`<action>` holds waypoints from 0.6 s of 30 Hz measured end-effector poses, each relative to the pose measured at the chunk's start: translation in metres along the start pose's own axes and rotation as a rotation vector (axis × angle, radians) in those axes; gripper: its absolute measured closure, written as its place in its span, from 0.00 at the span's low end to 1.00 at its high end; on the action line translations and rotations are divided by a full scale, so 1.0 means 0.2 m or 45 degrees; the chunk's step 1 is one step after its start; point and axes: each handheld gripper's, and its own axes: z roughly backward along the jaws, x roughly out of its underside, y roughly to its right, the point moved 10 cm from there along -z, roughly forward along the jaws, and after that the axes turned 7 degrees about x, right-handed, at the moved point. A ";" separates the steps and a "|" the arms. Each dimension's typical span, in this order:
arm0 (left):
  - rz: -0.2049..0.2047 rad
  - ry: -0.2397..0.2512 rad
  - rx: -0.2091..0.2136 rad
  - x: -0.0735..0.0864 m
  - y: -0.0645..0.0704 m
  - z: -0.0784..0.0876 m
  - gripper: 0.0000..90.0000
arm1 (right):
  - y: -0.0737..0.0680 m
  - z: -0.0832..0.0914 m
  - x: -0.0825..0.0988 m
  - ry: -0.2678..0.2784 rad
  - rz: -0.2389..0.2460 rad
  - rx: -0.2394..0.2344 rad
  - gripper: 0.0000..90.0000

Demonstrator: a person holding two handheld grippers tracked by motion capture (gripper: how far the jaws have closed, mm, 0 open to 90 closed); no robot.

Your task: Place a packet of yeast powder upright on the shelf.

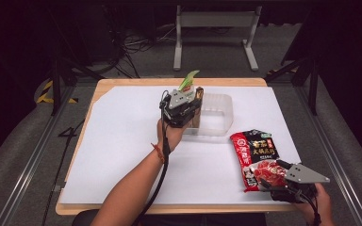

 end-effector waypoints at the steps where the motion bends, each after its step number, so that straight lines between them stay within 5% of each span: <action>1: -0.004 -0.002 0.016 0.00 -0.01 0.00 0.96 | 0.00 0.00 0.00 -0.002 -0.001 0.001 0.19; 18: -0.059 -0.021 0.042 0.02 -0.03 0.01 0.96 | 0.02 -0.01 -0.01 0.004 -0.006 0.008 0.19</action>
